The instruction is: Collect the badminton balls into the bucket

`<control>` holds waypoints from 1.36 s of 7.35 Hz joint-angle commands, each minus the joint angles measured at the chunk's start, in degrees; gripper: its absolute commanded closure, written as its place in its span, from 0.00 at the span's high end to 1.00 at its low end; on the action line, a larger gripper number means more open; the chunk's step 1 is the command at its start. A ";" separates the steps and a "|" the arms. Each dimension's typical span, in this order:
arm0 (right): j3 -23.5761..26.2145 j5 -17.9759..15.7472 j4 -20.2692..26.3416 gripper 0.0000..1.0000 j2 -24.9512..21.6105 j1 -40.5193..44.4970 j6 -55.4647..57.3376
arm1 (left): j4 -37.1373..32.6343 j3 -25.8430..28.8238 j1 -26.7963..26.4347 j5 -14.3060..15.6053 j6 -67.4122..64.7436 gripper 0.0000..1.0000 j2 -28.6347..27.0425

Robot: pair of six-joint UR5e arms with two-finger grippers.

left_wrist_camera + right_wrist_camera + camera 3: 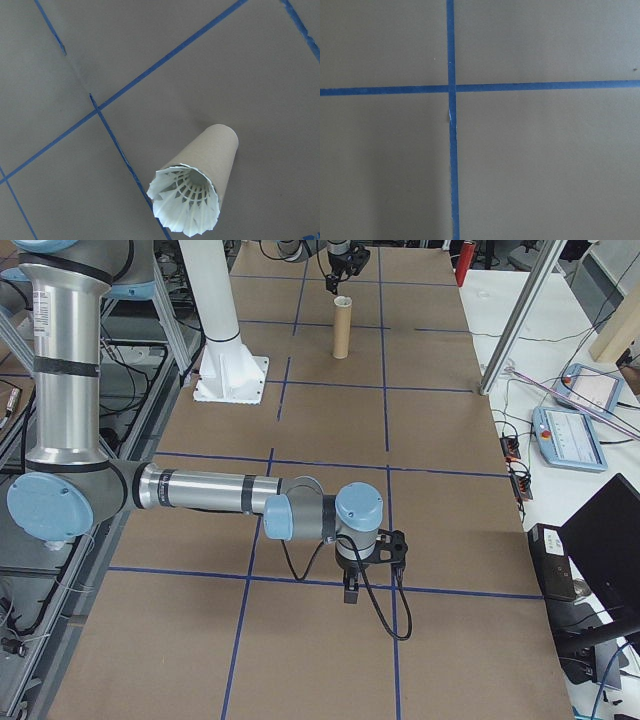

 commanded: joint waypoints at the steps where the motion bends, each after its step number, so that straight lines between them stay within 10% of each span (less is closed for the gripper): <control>1: 0.00 0.00 0.00 1.00 0.00 0.00 0.00 | -7.85 -0.63 -7.57 -1.36 0.42 1.00 4.43; 3: 0.00 0.00 0.00 1.00 0.00 0.00 0.00 | -25.75 1.03 -19.33 -12.30 16.27 1.00 18.21; 6: 0.00 0.00 0.00 1.00 0.00 0.00 0.00 | -31.01 6.91 -23.76 -12.97 22.01 1.00 22.04; 8: 0.00 0.00 0.00 1.00 0.00 0.00 0.00 | -36.98 11.67 -31.75 -20.84 25.38 1.00 28.07; 10: 0.00 0.00 0.00 1.00 0.00 0.00 0.00 | -43.30 12.20 -35.11 -21.94 25.47 1.00 37.73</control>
